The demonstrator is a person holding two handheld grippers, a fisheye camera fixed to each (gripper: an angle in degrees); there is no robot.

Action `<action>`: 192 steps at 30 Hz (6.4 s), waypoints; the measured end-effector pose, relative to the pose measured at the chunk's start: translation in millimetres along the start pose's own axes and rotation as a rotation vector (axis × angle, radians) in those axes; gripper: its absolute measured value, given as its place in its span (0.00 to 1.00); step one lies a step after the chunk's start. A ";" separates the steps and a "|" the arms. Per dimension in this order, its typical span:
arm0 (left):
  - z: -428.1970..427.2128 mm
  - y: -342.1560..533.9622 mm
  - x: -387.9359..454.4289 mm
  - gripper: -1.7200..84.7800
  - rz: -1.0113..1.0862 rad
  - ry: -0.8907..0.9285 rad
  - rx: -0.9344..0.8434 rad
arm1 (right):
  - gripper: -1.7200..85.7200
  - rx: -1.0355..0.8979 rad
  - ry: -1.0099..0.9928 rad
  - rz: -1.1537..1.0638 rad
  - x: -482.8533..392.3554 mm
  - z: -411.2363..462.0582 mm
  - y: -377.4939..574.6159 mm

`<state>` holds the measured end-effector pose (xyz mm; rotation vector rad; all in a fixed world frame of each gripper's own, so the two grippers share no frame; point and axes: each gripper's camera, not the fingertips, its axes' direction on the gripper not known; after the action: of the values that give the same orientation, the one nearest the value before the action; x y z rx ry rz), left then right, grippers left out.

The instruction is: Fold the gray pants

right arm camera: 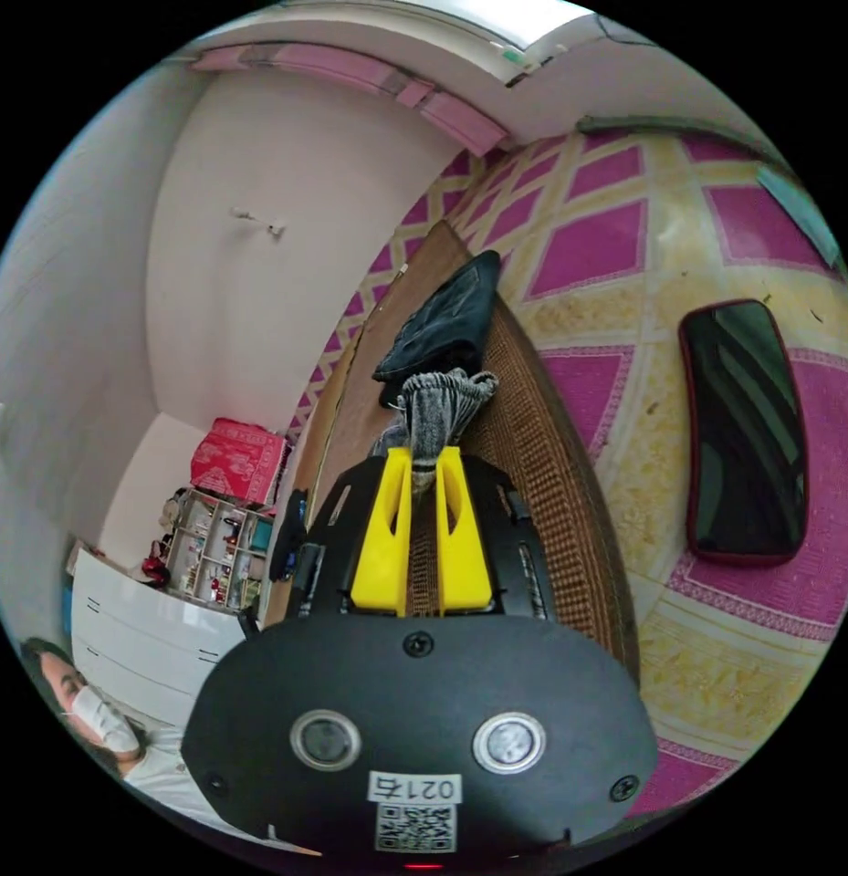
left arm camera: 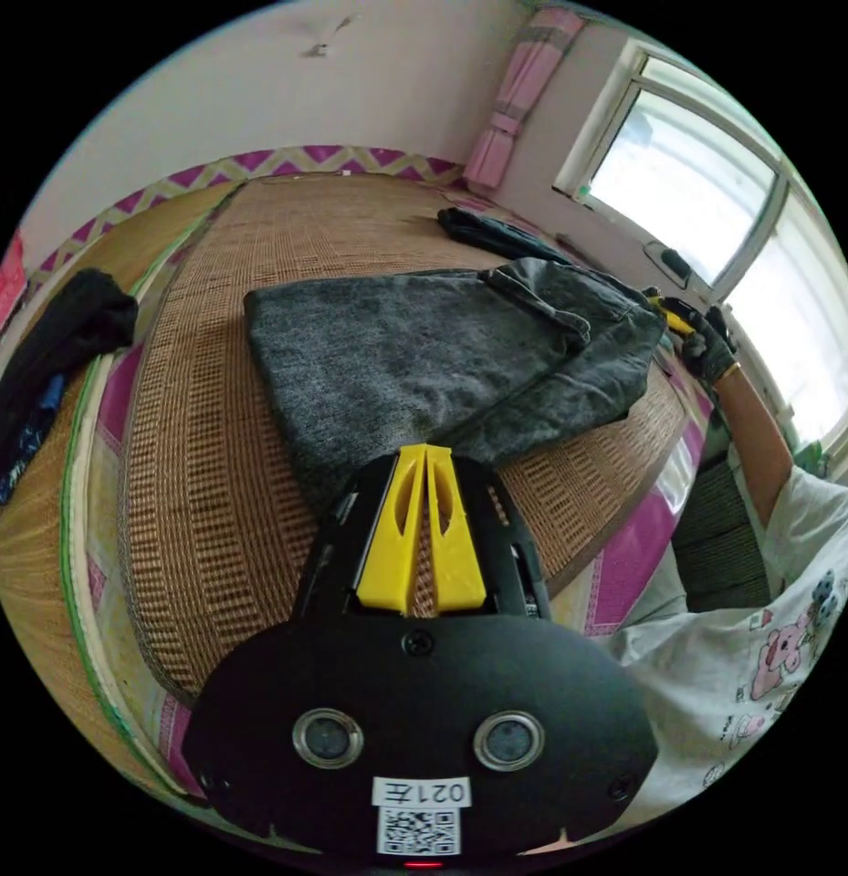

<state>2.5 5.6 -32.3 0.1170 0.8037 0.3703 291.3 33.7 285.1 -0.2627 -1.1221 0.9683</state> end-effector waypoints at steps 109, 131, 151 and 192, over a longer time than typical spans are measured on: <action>-253.3 12.1 -407.5 0.04 -0.619 -0.121 0.322 | 0.12 -0.231 0.545 -0.787 -265.8 128.6 145.3; -107.3 -175.7 -279.4 0.17 0.342 -0.090 -0.124 | 0.05 -0.822 0.682 -1.340 -297.9 236.2 -10.9; -178.4 -104.6 -228.1 0.01 0.448 -0.116 0.093 | 0.02 -0.497 0.484 -1.334 -320.1 38.6 23.4; -317.3 231.5 -225.2 0.01 -0.176 0.005 0.230 | 0.01 -0.366 0.770 -0.787 -188.2 -136.1 192.8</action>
<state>-433.8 126.4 -42.5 0.2585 0.8529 0.1108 288.7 40.0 -16.7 -0.4016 -0.5736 -0.0719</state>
